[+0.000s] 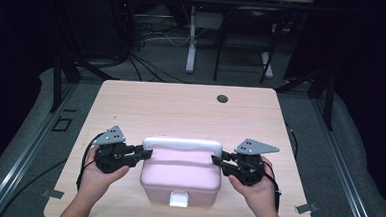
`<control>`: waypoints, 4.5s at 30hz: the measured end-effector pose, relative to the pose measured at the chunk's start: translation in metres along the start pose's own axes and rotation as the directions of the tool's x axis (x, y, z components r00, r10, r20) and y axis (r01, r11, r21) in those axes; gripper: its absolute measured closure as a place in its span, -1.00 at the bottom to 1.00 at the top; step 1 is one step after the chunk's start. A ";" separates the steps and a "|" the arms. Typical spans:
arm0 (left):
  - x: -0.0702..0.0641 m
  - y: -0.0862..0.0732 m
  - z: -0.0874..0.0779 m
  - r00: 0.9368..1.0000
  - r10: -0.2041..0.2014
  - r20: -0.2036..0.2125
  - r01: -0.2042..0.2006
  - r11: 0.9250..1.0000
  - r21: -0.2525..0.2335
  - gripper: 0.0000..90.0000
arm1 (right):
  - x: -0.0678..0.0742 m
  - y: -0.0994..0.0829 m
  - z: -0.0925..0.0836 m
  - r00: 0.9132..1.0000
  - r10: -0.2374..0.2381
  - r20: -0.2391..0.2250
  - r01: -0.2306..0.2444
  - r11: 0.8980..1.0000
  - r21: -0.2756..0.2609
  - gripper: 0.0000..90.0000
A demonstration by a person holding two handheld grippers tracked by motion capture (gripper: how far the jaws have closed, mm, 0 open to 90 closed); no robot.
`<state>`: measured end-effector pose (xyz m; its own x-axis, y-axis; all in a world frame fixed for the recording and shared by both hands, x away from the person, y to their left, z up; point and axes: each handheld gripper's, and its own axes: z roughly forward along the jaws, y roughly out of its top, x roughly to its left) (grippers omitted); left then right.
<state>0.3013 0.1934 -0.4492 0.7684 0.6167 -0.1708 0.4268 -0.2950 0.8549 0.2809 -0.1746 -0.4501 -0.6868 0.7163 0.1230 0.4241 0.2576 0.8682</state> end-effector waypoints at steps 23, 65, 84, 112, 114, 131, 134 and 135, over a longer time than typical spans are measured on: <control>0.000 0.001 -0.001 1.000 -0.006 -0.006 0.006 1.000 0.001 0.64 | 0.004 0.001 0.000 1.000 -0.004 0.015 0.003 1.000 0.009 0.64; 0.010 0.033 -0.008 0.997 -0.076 -0.004 0.076 0.996 -0.038 0.64 | -0.007 0.034 -0.007 0.998 0.058 -0.013 -0.058 0.998 -0.007 0.65; 0.009 0.027 -0.033 0.999 -0.049 -0.021 0.048 0.997 -0.054 0.51 | -0.006 0.033 -0.007 0.998 0.068 -0.012 -0.068 0.998 -0.013 0.65; -0.009 -0.031 -0.045 1.000 -0.022 -0.020 0.022 1.000 0.000 0.51 | -0.005 0.034 -0.009 0.997 0.073 -0.011 -0.073 0.997 -0.016 0.65; -0.011 -0.031 -0.045 1.000 -0.016 -0.018 0.016 1.000 -0.001 0.51 | -0.006 0.034 -0.009 0.997 0.074 -0.012 -0.074 0.997 -0.015 0.65; -0.021 -0.027 -0.043 1.000 0.003 0.006 -0.003 1.000 -0.010 0.51 | -0.007 0.032 -0.008 0.997 0.075 -0.015 -0.076 0.997 -0.021 0.65; -0.022 -0.026 -0.043 1.000 0.010 0.004 -0.010 1.000 -0.011 0.51 | -0.007 0.031 -0.008 0.997 0.077 -0.014 -0.077 0.997 -0.025 0.64; -0.022 -0.025 -0.043 1.000 0.010 0.005 -0.010 1.000 -0.011 0.51 | -0.007 0.031 -0.008 0.997 0.077 -0.014 -0.077 0.997 -0.025 0.64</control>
<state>0.2532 0.2189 -0.4459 0.7752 0.6100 -0.1644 0.4135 -0.2931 0.8620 0.2940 -0.1770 -0.4197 -0.6605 0.7248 0.1961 0.4608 0.1852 0.8680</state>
